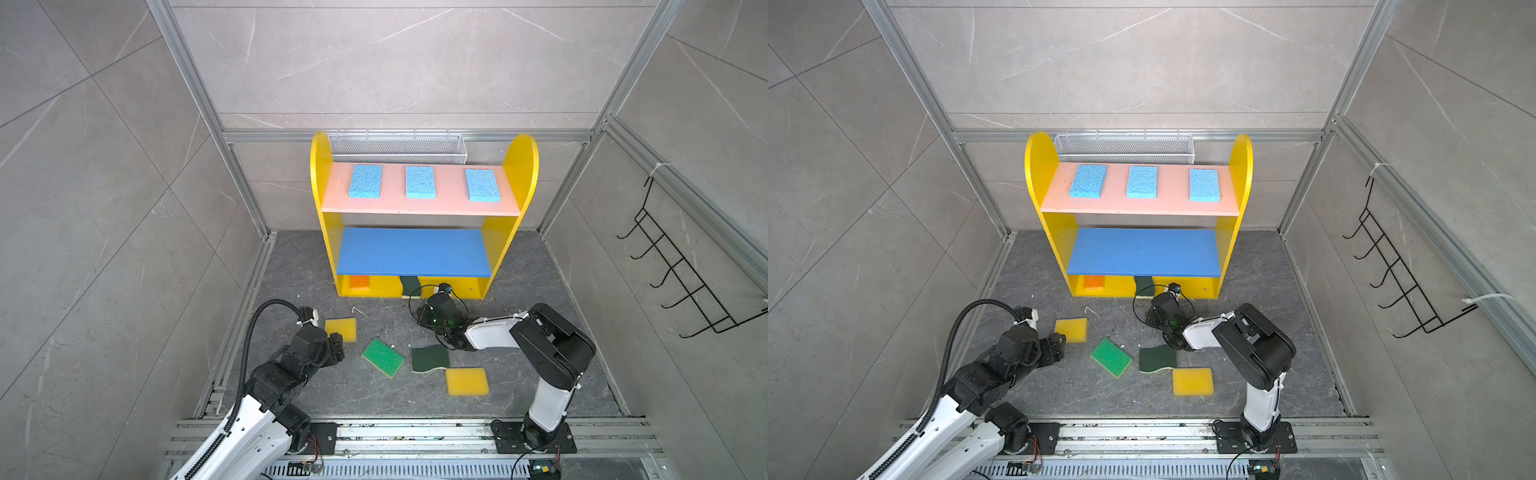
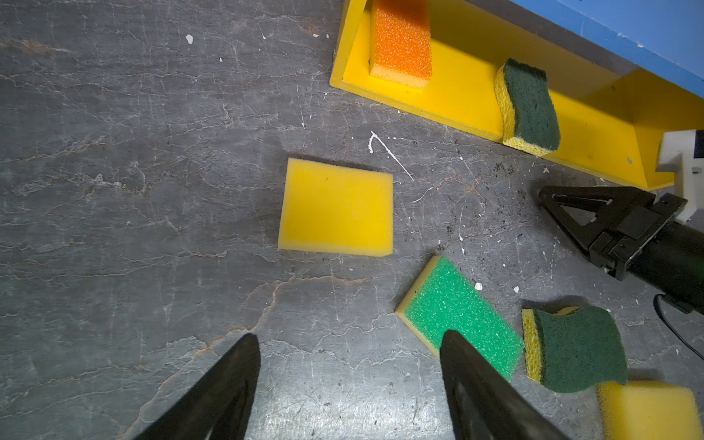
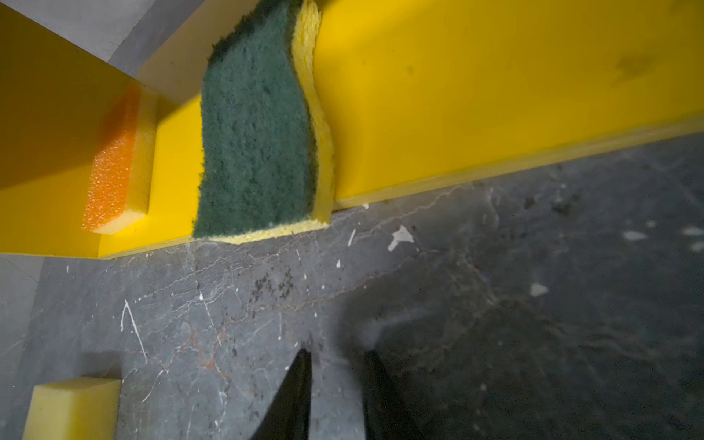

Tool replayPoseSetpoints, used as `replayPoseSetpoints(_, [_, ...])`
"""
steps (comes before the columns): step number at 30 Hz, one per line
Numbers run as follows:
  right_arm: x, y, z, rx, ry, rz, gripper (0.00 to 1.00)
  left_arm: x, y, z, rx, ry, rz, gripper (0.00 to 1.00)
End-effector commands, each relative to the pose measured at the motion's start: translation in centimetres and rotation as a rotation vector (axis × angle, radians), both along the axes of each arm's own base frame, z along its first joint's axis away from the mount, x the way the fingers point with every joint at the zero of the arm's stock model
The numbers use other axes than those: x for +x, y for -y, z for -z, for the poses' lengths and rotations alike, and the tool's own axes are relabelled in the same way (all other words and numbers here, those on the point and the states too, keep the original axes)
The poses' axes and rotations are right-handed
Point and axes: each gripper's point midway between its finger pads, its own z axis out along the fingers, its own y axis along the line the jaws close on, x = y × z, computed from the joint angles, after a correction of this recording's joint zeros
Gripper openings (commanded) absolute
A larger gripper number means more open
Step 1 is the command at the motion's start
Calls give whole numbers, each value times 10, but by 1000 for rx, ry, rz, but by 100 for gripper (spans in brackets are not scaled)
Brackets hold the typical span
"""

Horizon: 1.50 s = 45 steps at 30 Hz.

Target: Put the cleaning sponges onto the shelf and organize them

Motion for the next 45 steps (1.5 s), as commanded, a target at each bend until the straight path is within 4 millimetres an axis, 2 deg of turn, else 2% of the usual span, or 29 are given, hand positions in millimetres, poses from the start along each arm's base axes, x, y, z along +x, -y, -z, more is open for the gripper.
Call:
replayPoseSetpoints(1, [15, -7, -4, 75, 25, 10, 27, 5, 2, -1, -7, 19, -6, 77])
replayPoseSetpoints(7, [32, -7, 4, 142, 35, 24, 26, 5, 1, 1, 12, 11, -5, 77])
replayPoseSetpoints(17, [39, -11, 5, 163, 53, 33, 23, 8, -1, 3, 30, 9, -18, 77])
replayPoseSetpoints(30, [48, -15, -14, 141, 117, 7, 21, 11, 0, 11, 30, 5, -23, 77])
replayPoseSetpoints(45, [60, -26, -24, 163, 137, -9, 21, 9, 0, 16, 9, 8, -38, 77])
